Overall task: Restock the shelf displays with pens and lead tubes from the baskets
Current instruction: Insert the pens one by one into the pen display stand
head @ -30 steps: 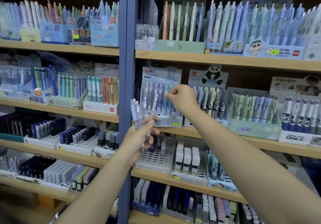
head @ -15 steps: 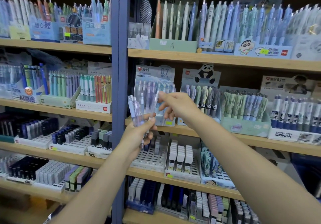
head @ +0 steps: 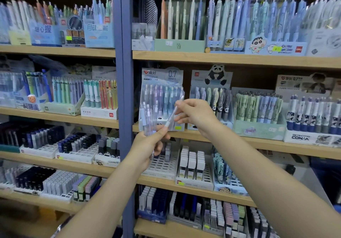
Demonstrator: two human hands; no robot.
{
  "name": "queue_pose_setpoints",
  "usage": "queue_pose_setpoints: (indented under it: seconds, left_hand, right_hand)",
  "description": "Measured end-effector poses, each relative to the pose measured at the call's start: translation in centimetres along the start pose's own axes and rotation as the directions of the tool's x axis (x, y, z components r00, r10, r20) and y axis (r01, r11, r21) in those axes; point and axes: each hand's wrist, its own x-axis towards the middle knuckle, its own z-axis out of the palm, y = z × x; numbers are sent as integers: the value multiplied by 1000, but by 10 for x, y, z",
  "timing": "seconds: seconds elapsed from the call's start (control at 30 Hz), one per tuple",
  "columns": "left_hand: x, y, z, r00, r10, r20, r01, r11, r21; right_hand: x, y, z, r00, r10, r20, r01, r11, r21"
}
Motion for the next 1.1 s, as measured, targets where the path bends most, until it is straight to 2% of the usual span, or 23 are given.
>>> queue_pose_setpoints:
  seconds: [0.2, 0.33, 0.5, 0.77, 1.1]
  left_hand:
    - [0, 2, -23, 994, -15, -107, 12, 999, -31]
    - [0, 4, -46, 990, -59, -129, 54, 998, -40]
    - [5, 5, -65, 989, -76, -125, 71, 996, -46]
    - [1, 11, -71, 996, -52, -67, 50, 998, -30]
    - [-2, 19, -61, 998, -45, -33, 43, 998, -50]
  right_hand:
    - [12, -5, 25, 995, -29, -96, 29, 1000, 2]
    - [26, -13, 42, 970, -146, -196, 138, 989, -52]
    - [41, -18, 61, 932, -261, -251, 225, 961, -162]
    - [49, -18, 68, 909, -312, -276, 239, 933, -268]
    - [57, -28, 70, 918, -330, -219, 237, 901, -364]
